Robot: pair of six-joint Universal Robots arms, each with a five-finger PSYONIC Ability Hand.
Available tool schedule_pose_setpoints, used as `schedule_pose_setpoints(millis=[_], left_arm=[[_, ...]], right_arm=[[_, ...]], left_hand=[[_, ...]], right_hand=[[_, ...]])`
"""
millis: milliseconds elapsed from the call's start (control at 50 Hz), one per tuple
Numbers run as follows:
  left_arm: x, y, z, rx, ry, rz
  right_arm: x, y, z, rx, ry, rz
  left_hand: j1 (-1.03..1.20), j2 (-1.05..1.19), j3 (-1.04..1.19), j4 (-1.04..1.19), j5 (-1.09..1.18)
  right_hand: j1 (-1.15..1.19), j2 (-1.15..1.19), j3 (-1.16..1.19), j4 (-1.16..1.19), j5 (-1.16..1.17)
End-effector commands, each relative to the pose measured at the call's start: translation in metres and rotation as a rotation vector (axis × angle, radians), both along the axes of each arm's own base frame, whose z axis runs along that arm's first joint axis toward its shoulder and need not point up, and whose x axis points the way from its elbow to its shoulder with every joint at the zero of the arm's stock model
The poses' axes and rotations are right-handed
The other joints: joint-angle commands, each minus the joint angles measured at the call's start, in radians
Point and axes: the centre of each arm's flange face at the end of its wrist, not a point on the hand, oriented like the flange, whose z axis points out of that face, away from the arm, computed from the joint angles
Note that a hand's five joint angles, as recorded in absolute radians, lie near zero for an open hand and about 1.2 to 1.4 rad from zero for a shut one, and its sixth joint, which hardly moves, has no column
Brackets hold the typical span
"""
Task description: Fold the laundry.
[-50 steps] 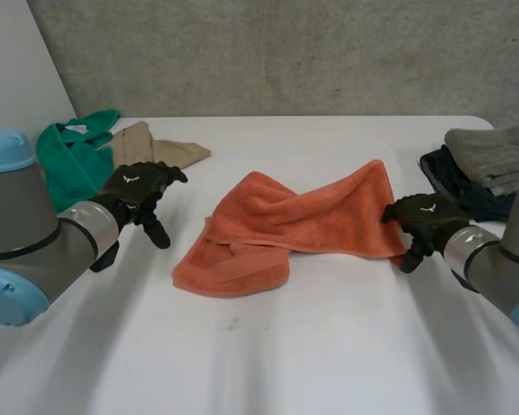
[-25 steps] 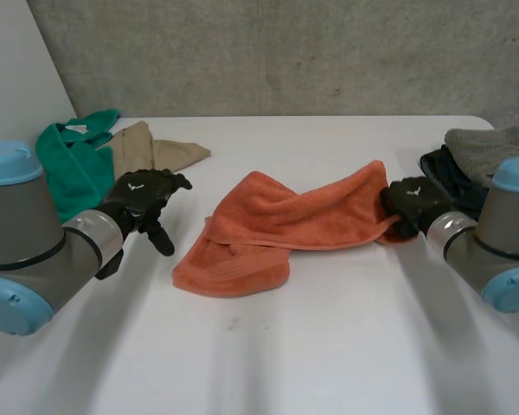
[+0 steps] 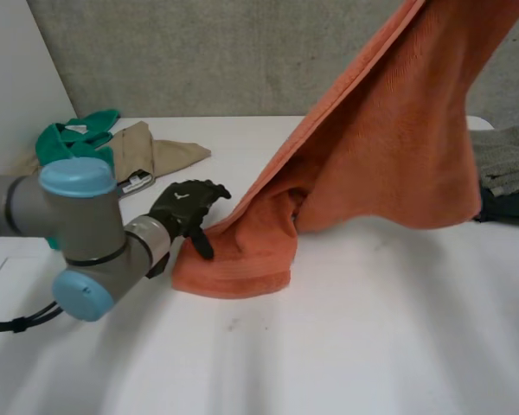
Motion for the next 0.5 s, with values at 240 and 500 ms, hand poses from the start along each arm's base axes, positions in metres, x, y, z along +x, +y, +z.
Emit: schedule_pose_setpoints(millis=[240, 500], left_arm=[[0.050, -0.001, 0.108, -0.169, 0.004, 0.246], [0.092, 0.033, 0.183, -0.402, -0.136, 0.239]], right_arm=[[-0.067, -0.089, -0.050, 0.227, -0.038, -0.219], [-0.068, -0.096, -0.117, 0.465, 0.193, -0.282]], left_hand=[[1.087, 1.100, 1.101, 1.104, 1.108], [1.087, 1.100, 1.101, 1.104, 1.108]], right_hand=[[0.264, 0.222, 0.208, 0.200, 0.238], [0.264, 0.222, 0.208, 0.200, 0.238]])
